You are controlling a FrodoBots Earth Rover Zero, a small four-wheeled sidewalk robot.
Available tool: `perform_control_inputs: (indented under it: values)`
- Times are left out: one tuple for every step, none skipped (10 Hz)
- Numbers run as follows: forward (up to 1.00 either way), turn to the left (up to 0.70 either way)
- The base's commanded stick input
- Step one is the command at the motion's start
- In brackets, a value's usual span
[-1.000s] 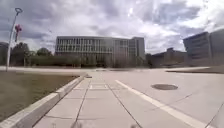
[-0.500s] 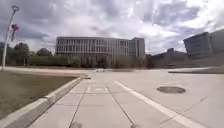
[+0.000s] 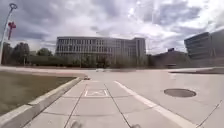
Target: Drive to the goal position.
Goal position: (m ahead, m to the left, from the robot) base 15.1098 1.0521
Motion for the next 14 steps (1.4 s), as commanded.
perform_control_inputs:
  values:
    - [0.70, 0.00]
    - [0.70, 0.00]
    - [0.70, 0.00]
    - [0.70, 0.00]
    - [0.70, 0.00]
    - [0.70, 0.00]
    - [0.70, 0.00]
    - [0.70, 0.00]
    - [0.70, 0.00]
    - [0.70, 0.00]
    - [0.70, 0.00]
    - [0.70, 0.00]
    - [0.70, 0.00]
    - [0.70, 0.00]
